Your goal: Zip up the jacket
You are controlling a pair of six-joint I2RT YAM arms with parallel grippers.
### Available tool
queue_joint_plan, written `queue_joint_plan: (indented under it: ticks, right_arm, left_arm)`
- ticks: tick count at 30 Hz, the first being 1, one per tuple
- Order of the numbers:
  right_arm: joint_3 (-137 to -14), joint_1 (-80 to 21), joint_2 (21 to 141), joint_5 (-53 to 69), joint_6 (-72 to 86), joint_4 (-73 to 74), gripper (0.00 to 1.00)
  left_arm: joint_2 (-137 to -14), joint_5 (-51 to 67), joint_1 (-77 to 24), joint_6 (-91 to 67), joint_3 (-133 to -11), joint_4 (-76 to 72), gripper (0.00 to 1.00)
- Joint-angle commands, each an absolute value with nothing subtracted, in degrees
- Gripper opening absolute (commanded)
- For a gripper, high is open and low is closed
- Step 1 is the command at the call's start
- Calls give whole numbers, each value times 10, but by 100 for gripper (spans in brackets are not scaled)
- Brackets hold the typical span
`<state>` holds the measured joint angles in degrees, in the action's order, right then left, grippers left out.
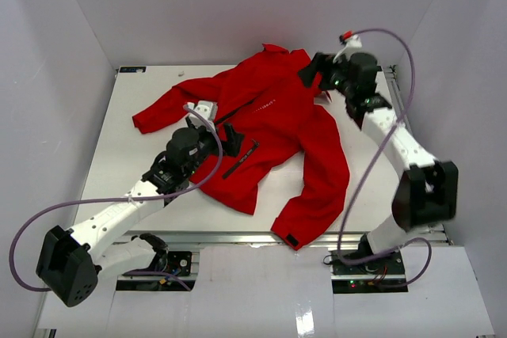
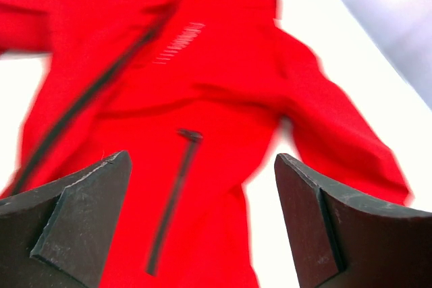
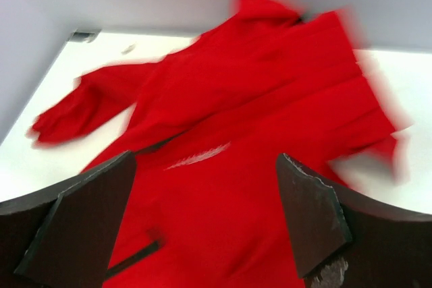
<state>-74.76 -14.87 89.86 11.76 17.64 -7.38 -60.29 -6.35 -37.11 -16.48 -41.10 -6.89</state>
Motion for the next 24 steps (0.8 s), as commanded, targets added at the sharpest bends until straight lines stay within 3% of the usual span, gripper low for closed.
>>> queue_joint_plan:
  ticks: [1, 6, 14, 24]
  right_arm:
    - [-588, -310, 744, -81, 160, -4, 90]
    - [-504, -375, 623, -159, 248, 55, 90]
    - [-394, -422, 439, -214, 222, 66, 90]
    - [-361, -423, 348, -227, 206, 76, 90]
  left_arm:
    - [-573, -38, -454, -153, -421, -37, 98]
    - [-529, -31, -502, -141, -370, -93, 98]
    - [-437, -59, -506, -122, -240, -199, 98]
    - [-365, -46, -507, -125, -207, -227, 98]
